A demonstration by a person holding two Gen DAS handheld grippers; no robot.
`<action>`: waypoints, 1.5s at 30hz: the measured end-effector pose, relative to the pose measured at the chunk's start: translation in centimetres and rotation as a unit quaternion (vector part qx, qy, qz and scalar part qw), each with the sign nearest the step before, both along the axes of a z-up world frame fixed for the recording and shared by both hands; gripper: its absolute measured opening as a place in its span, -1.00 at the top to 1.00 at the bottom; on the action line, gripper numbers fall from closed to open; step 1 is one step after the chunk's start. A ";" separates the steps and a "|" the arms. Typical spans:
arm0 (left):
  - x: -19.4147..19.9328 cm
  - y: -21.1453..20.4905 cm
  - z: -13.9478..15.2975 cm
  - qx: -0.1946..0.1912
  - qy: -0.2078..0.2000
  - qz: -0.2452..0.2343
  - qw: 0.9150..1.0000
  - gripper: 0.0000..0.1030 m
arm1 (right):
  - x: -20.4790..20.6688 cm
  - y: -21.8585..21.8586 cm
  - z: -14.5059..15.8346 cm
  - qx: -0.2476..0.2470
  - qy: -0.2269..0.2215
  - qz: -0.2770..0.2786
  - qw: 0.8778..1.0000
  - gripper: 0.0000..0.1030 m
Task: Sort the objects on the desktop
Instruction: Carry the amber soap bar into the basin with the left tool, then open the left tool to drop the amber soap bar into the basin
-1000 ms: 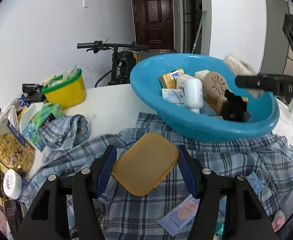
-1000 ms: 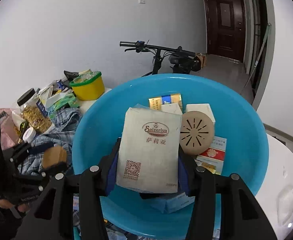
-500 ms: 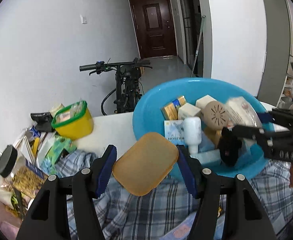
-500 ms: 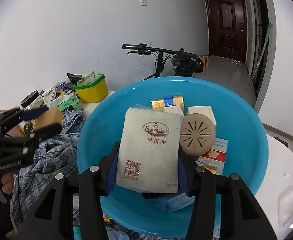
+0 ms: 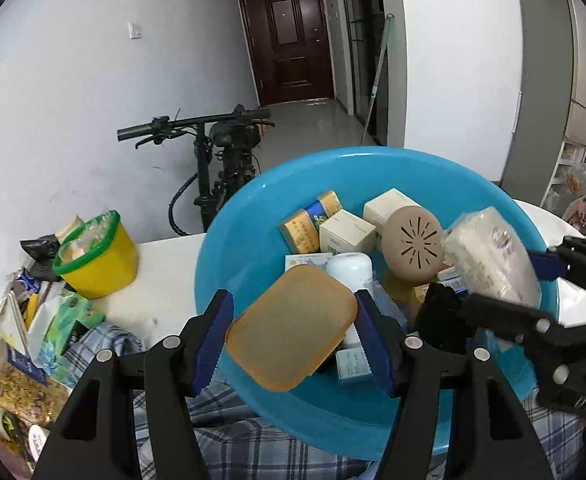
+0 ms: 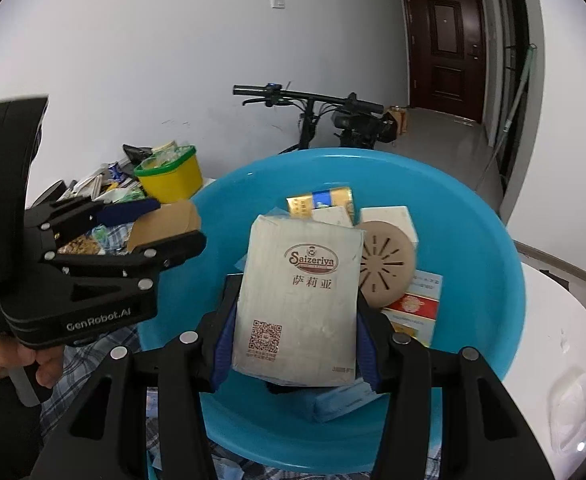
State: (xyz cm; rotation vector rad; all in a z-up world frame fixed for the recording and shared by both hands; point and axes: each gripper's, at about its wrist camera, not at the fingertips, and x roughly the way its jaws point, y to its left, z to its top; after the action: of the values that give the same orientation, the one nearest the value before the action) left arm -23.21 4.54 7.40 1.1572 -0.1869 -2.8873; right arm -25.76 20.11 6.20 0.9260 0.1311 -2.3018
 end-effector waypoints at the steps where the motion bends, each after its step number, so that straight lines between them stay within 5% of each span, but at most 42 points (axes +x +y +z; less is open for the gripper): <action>1: 0.0 -0.2 -0.3 0.004 -0.001 0.001 1.000 -0.24 | -0.1 0.2 0.0 0.000 0.000 -0.003 1.000 0.04; 45: -0.1 0.7 -0.4 0.003 -0.001 -0.039 0.999 -0.24 | 0.4 0.0 0.3 0.030 0.013 -0.008 0.999 0.02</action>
State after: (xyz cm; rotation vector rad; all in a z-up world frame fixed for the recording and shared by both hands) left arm -23.32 5.21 7.02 1.1813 -0.2284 -2.9559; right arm -25.31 20.13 6.46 0.9310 0.2049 -2.3372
